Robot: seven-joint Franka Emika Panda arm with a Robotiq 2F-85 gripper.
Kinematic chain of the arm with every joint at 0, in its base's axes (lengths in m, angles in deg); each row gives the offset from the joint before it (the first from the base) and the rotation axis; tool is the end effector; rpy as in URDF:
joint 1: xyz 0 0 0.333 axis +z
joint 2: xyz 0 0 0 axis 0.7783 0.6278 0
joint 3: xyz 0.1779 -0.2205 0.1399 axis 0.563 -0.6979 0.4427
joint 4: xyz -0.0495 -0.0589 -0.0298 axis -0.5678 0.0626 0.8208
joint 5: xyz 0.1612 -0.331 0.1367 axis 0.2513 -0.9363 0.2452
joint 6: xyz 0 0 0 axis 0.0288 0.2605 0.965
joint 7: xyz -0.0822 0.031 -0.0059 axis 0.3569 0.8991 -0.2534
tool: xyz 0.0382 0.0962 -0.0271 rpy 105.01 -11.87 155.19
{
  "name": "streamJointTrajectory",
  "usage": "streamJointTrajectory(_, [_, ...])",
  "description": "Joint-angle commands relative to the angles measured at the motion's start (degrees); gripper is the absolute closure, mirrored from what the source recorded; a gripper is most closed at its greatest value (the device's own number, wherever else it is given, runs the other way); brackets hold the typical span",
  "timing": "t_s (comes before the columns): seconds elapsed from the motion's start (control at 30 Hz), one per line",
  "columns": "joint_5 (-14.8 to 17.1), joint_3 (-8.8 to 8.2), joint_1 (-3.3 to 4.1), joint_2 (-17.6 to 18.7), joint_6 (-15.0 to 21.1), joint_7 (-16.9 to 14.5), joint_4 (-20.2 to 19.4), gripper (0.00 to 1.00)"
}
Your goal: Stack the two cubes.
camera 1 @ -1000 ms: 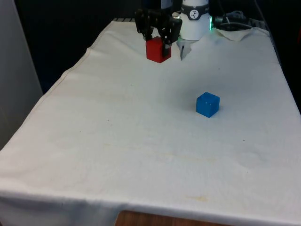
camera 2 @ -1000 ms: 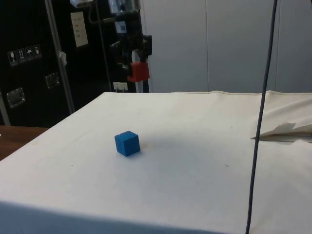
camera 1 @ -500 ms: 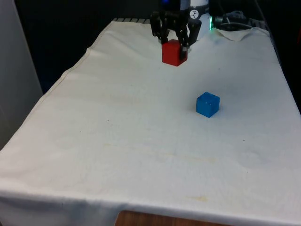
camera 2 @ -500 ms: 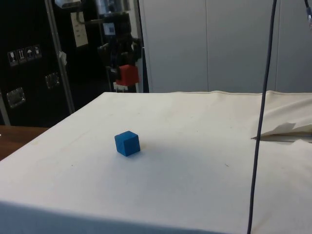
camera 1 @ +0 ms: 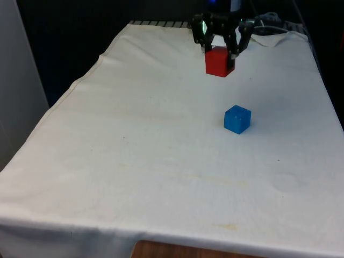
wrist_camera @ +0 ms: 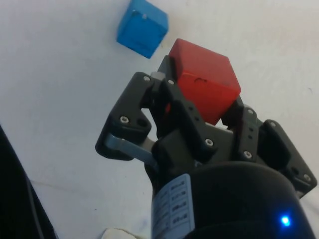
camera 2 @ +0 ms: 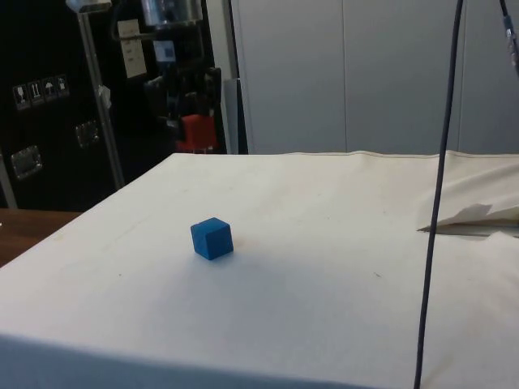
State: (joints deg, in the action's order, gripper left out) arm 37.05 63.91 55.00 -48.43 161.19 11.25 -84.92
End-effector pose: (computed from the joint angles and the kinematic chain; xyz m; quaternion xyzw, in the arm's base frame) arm 0.6112 0.0173 0.3530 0.9752 -0.2210 0.0034 0.0089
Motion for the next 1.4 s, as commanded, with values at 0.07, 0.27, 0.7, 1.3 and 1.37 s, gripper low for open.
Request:
streamJointTrajectory(0.07, [-0.86, 1.32, 0.57, 0.0, 0.29, 1.78, 0.0, 0.98])
streamJointTrajectory(0.27, [-1.55, 3.09, 0.52, -0.4, 0.23, 3.32, -0.23, 0.98])
streamJointTrajectory(0.7, [-2.29, 6.19, 0.34, -1.95, 1.43, 4.76, -3.44, 0.98])
streamJointTrajectory(1.3, [-2.12, 7.16, 0.29, 0.34, 2.52, 4.76, -2.92, 0.98])
streamJointTrajectory(1.37, [-2.18, 7.16, 0.34, 0.69, 2.69, 4.81, -2.81, 0.98])
